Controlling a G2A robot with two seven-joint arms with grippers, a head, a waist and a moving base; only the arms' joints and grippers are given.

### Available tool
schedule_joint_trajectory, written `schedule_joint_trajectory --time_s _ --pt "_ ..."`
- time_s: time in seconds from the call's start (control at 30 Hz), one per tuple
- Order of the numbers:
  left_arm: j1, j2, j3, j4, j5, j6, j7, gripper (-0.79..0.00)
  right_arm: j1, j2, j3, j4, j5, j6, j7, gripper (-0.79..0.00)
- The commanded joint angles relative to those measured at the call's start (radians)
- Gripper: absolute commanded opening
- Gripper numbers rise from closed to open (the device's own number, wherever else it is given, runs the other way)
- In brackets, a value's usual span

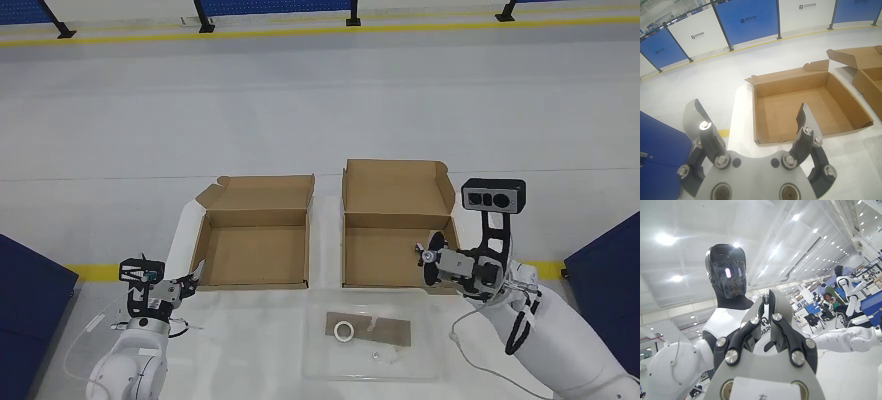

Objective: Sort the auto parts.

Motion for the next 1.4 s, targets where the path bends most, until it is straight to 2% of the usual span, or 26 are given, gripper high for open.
schedule_joint_trajectory --time_s 0.0,0.17,0.4,0.63,0.8,1.0,1.17,1.37 --pt "0.0 0.0 0.0 0.0 0.0 0.0 0.0 0.0 0.0 0.0 0.0 0.0 0.0 0.0 0.0 -0.785" --pt "0.0 0.0 0.0 0.0 0.0 0.0 0.0 0.0 -0.006 -0.011 0.0 -0.042 0.003 0.04 -0.022 -0.785" --pt "0.0 0.0 0.0 0.0 0.0 0.0 0.0 0.0 0.022 -0.042 -0.033 -0.063 0.158 0.1 0.099 -0.785" --pt "0.0 0.0 0.0 0.0 0.0 0.0 0.0 0.0 0.021 -0.042 -0.033 -0.065 0.155 0.104 0.095 -0.785" --pt "0.0 0.0 0.0 0.0 0.0 0.0 0.0 0.0 -0.001 -0.055 -0.037 -0.102 0.133 0.151 0.075 -0.785" --pt "0.0 0.0 0.0 0.0 0.0 0.0 0.0 0.0 -0.011 -0.077 -0.046 -0.109 0.177 0.181 0.103 -0.785" --pt "0.0 0.0 0.0 0.0 0.0 0.0 0.0 0.0 -0.021 -0.1 -0.059 -0.117 0.276 0.199 0.137 -0.785" --pt "0.0 0.0 0.0 0.0 0.0 0.0 0.0 0.0 -0.021 -0.101 -0.059 -0.116 0.28 0.2 0.14 -0.785"
